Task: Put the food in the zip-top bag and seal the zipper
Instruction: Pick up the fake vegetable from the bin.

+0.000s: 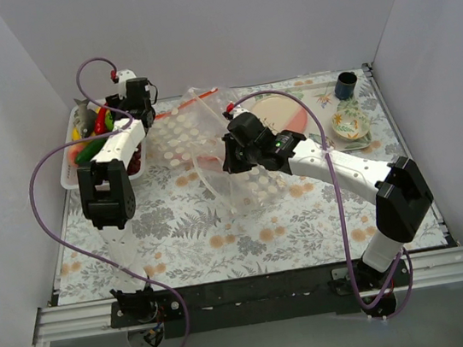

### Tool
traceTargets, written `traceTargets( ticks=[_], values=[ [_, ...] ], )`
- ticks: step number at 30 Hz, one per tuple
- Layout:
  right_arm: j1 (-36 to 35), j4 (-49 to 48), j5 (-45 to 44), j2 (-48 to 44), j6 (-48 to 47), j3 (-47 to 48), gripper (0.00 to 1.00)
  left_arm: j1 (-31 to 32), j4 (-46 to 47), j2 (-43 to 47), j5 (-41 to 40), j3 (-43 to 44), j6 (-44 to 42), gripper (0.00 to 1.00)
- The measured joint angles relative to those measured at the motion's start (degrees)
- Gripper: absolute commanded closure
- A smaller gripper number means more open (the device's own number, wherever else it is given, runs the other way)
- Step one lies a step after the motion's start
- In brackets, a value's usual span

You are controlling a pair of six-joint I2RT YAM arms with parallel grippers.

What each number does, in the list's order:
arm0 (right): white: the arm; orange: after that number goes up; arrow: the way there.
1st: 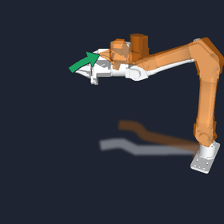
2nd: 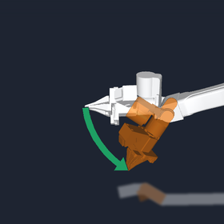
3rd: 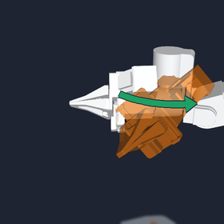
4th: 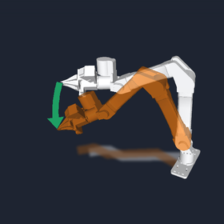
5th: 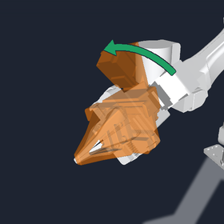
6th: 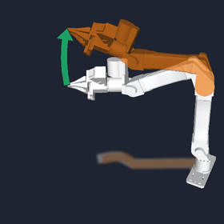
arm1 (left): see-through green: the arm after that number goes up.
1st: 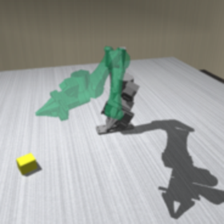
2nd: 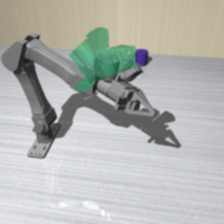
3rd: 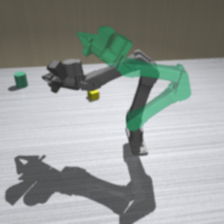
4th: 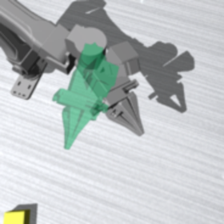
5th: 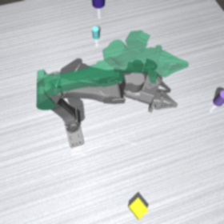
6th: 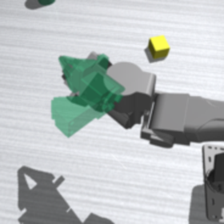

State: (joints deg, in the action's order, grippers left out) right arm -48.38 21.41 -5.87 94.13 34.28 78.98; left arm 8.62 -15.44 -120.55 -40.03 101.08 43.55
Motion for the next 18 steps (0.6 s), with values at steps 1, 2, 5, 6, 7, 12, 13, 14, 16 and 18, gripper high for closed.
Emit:
traceTargets(
  ticks=[1, 2, 5, 6, 7, 12, 13, 14, 16, 18],
  values=[
    [0.0, 0.1, 0.0, 0.0, 0.0, 0.0, 0.99, -0.1, 0.0, 0.0, 0.2, -0.2, 0.3, 0.4],
    [0.0, 0.3, -0.1, 0.0, 0.0, 0.0, 0.99, -0.2, 0.0, 0.0, 0.5, -0.3, 0.5, 0.42],
    [0.0, 0.8, -0.2, 0.0, 0.0, 0.0, 0.99, -0.4, 0.0, 0.0, 1.0, -0.4, 1.0, 0.53],
    [0.0, 0.9, -0.2, 0.0, 0.0, 0.0, 0.99, -0.4, 0.0, 0.0, 1.1, -0.4, 1.2, 0.56],
    [0.0, 1.0, -0.2, 0.0, 0.0, 0.0, 0.99, -0.4, 0.0, 0.0, 1.2, -0.4, 1.3, 0.58],
    [0.0, 1.1, -0.2, 0.0, 0.0, 0.0, 0.99, -0.4, 0.1, 0.0, 1.4, -0.4, 1.5, 0.44],
    [0.0, 1.1, -0.2, 0.0, 0.0, 0.0, 0.99, -0.4, 0.0, 0.0, 1.4, -0.4, 1.5, 0.39],
    [0.0, 1.1, -0.2, 0.0, 0.0, 0.0, 0.99, -0.4, -0.1, 0.0, 1.4, -0.4, 1.6, 0.37],
    [0.0, 1.1, -0.2, 0.0, 0.0, 0.0, 0.99, -0.5, -0.3, 0.0, 1.4, -0.4, 1.6, 0.36],
    [0.0, 1.1, -0.2, 0.0, 0.0, 0.0, 0.99, -0.5, -0.5, 0.0, 1.4, -0.4, 1.7, 0.36]
  ],
)
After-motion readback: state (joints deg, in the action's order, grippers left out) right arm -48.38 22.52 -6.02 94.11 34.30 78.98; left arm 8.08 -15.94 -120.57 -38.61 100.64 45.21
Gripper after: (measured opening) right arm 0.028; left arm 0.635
